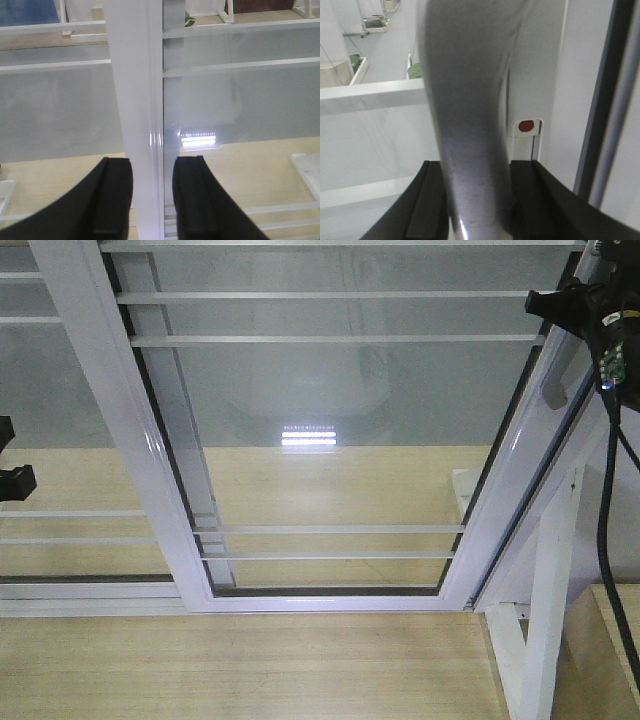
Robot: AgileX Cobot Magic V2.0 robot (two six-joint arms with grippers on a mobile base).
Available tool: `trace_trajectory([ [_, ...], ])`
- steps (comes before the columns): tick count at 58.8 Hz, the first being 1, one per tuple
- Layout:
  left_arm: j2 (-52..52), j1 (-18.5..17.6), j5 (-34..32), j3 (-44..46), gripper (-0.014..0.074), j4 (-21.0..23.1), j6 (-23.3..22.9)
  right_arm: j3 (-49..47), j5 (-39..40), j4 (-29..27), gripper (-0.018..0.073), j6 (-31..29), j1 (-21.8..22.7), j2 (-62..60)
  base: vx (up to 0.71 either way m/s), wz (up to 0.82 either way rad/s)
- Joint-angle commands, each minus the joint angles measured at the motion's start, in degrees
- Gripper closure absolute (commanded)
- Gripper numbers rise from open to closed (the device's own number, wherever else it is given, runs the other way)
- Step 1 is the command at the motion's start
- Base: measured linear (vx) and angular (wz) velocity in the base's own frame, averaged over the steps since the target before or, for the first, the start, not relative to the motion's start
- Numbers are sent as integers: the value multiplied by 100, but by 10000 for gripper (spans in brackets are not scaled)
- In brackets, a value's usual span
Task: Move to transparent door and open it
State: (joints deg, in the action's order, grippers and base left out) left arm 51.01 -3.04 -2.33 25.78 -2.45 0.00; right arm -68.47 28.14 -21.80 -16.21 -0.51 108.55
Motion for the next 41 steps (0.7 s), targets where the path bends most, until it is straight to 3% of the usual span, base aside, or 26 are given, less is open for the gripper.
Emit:
trace_trajectory([
  [1,-30,-39,-521,197,237,53,-61,-194,107,506,237,-24,-373,-326,0,0],
  [41,-30,-39,-757,197,237,58,-66,-194,171,500,237,-29,-1315,-326,0,0],
])
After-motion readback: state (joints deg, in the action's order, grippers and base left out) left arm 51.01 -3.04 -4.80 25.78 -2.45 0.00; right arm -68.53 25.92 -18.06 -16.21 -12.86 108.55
